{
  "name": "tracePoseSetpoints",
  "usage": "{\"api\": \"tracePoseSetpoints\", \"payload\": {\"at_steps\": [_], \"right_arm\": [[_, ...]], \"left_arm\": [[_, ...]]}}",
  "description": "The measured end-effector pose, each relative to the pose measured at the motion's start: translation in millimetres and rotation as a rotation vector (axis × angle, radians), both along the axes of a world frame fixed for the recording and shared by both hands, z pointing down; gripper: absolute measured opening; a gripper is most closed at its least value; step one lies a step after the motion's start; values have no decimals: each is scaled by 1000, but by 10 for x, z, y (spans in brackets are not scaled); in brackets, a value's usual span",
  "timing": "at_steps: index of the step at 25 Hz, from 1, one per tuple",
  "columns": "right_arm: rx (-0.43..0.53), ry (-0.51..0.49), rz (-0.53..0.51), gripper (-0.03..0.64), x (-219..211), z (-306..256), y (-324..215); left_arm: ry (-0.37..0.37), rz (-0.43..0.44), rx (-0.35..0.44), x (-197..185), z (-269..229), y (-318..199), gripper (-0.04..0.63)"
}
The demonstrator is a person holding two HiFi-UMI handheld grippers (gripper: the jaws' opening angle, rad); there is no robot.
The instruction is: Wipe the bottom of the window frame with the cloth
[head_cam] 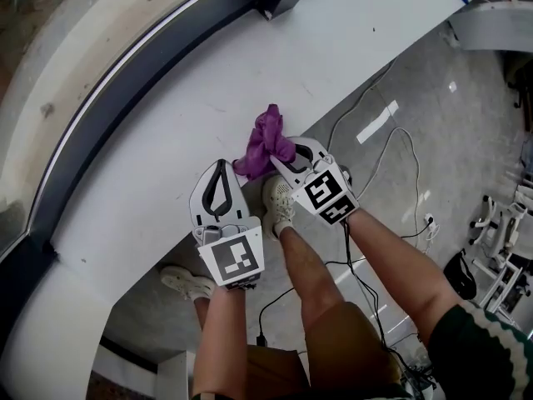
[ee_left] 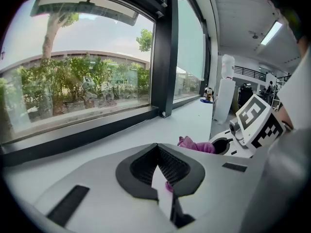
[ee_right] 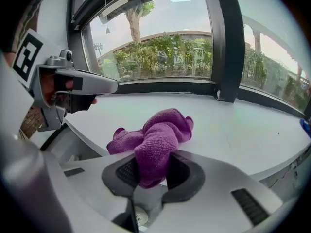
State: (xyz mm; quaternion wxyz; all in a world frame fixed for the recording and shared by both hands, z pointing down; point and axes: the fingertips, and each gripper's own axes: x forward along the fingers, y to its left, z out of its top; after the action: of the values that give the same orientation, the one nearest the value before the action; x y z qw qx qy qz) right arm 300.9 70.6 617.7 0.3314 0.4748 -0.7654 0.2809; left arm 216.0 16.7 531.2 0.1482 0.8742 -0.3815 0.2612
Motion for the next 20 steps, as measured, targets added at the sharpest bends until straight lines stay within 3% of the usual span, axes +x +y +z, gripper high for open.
{"api": "tracePoseSetpoints", "payload": {"at_steps": [7, 12, 20], "right_arm": [[-1, 2, -39, 103, -332, 11, 19], [13, 89, -102, 103, -513, 9, 45], [4, 87, -167, 103, -1023, -29, 34]], "left_arm": [[-12, -35, 0, -371, 7, 59, 8], [-19, -72, -11, -693, -4, 121, 8], [-33, -113, -11, -1219, -78, 136, 8]]}}
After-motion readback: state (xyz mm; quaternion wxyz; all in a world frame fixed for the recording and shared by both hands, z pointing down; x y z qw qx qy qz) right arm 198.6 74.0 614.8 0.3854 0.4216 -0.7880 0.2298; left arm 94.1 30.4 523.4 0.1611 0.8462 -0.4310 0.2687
